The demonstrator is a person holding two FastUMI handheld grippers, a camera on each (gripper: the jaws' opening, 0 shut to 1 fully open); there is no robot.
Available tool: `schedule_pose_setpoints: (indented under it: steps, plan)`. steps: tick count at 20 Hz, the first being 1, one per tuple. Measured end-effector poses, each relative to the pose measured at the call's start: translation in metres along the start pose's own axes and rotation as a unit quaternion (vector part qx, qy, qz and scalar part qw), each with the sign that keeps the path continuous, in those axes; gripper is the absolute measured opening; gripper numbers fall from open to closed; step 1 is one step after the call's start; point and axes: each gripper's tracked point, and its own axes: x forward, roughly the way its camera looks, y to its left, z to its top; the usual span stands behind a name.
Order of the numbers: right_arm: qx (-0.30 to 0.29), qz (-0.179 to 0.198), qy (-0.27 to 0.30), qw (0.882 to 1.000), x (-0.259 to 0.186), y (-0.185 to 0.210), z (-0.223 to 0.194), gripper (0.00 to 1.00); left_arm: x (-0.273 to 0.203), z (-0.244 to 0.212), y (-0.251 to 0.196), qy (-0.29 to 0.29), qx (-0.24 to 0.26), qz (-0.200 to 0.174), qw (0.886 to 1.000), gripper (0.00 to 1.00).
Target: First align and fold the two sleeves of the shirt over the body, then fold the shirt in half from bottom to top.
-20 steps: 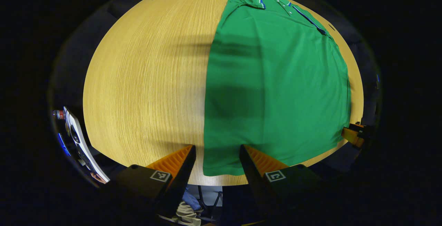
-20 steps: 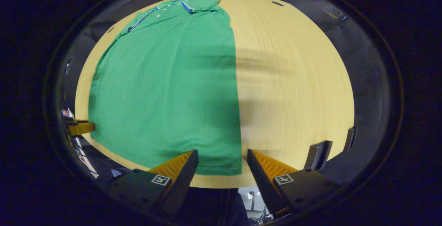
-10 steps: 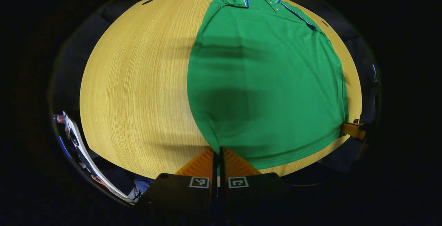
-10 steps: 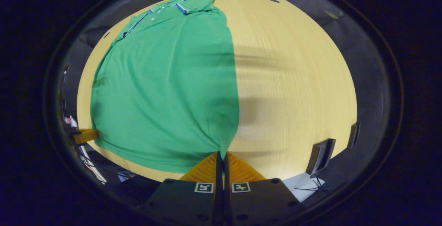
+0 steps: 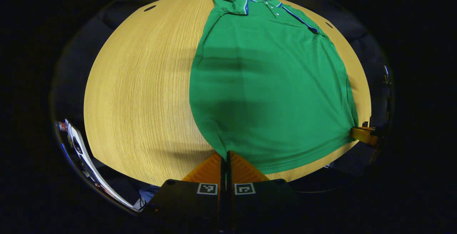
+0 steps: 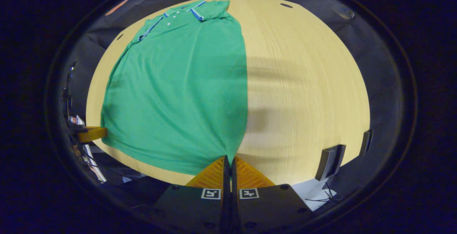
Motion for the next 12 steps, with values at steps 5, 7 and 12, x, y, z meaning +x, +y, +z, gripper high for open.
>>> schedule_pose_setpoints:
  steps: [5, 7, 12]
  plan:
    - [0.001, 0.012, -0.032, 0.999, -0.034, 0.007, 0.019, 0.04, -0.037, 0.029, -0.006, -0.064, 0.014, -0.02, 0.998, 0.03]
    - [0.004, 0.021, -0.053, 0.998, -0.052, 0.013, 0.033, 0.04, -0.053, 0.044, -0.007, -0.093, 0.017, -0.025, 0.995, 0.03]
    - [0.001, 0.043, -0.106, 0.993, -0.095, 0.029, 0.085, 0.04, -0.08, 0.09, 0.002, -0.142, 0.01, -0.024, 0.99, 0.03]
